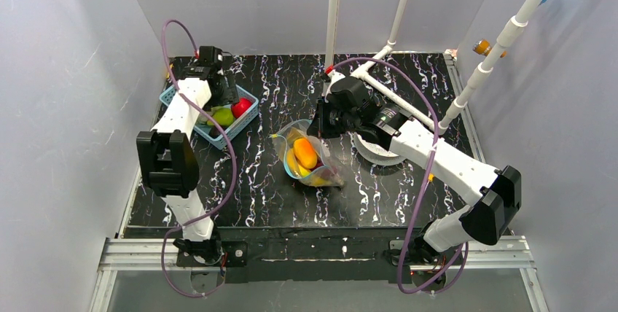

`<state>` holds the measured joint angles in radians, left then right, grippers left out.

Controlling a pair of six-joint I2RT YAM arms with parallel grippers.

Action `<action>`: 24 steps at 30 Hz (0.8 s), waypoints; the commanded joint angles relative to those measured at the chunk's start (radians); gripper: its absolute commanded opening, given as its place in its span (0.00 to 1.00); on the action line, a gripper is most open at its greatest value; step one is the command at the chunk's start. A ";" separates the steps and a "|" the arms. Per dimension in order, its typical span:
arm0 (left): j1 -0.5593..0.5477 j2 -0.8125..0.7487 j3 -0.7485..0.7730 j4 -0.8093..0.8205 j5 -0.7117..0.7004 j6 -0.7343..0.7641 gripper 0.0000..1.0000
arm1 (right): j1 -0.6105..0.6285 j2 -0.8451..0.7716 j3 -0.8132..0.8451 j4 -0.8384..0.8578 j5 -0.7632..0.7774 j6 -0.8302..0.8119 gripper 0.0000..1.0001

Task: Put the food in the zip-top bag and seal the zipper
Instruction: Pick up the fake fruit from the bin.

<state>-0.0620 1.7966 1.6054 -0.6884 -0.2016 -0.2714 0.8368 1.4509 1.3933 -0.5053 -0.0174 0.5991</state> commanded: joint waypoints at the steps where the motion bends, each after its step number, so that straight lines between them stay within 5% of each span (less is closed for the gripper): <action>1: -0.001 0.041 -0.042 -0.003 -0.007 0.004 0.76 | -0.007 -0.002 0.021 0.044 -0.013 0.002 0.01; 15: 0.001 0.212 0.006 0.051 -0.081 0.031 0.73 | -0.007 0.001 0.024 0.049 -0.018 0.007 0.01; 18: 0.000 0.201 0.008 0.052 -0.079 0.031 0.56 | -0.008 0.000 0.027 0.043 -0.020 0.006 0.01; 19: 0.000 0.145 -0.011 0.052 -0.081 0.028 0.40 | -0.008 -0.005 0.027 0.038 -0.019 0.006 0.01; 24: -0.001 -0.019 -0.065 0.034 -0.068 0.034 0.28 | -0.008 -0.006 0.029 0.040 -0.011 0.000 0.01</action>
<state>-0.0612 1.9667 1.5700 -0.6353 -0.2668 -0.2424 0.8314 1.4609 1.3933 -0.4965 -0.0299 0.6025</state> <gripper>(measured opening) 0.621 0.028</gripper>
